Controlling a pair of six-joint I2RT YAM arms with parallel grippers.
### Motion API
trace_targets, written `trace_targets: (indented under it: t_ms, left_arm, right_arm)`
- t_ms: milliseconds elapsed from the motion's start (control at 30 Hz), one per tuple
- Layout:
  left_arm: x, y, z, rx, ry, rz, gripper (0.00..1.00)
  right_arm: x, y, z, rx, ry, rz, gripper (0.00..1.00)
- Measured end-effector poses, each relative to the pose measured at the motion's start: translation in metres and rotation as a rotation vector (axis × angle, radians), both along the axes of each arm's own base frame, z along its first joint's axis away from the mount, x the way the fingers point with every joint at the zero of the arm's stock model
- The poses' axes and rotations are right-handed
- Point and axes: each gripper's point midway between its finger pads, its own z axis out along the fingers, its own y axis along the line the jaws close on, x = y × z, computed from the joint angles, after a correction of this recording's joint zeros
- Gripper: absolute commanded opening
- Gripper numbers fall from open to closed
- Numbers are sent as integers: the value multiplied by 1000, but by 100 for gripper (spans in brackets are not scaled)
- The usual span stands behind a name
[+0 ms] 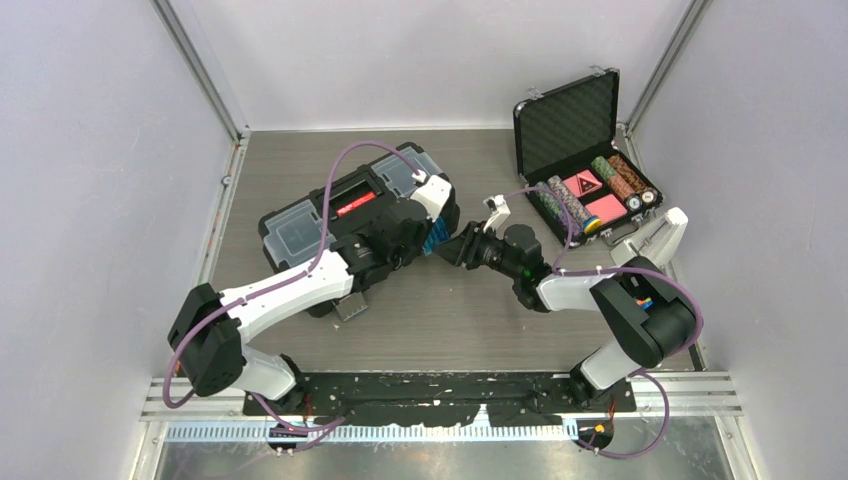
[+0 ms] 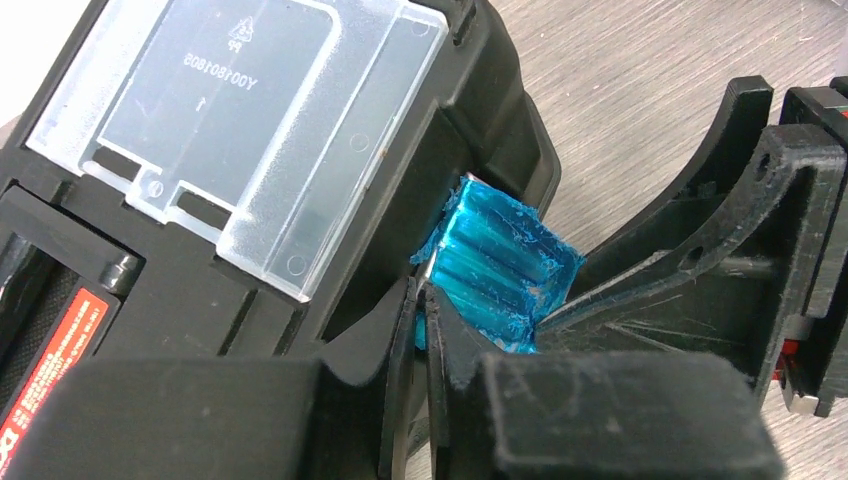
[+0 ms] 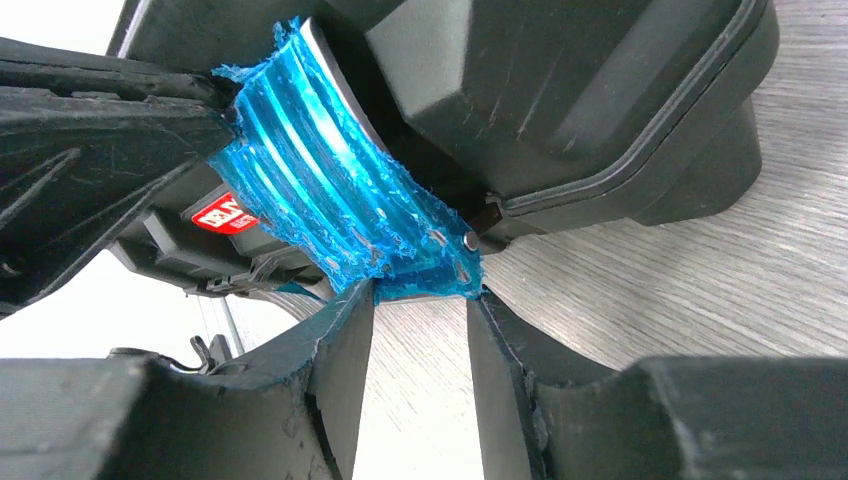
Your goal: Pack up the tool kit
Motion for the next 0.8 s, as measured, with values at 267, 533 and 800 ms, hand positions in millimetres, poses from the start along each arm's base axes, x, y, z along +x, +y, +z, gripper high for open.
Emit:
trace_targets:
  t_ms: [267, 533, 800]
  left_arm:
    - [0, 0, -6, 0, 18, 10, 11]
    - [2, -2, -31, 47, 62, 19, 11]
    - [5, -5, -31, 34, 71, 30, 19]
  right_arm:
    - [-2, 1, -1, 0, 5, 5, 47]
    - [0, -8, -19, -41, 61, -51, 48]
    - [3, -14, -27, -62, 82, -92, 48]
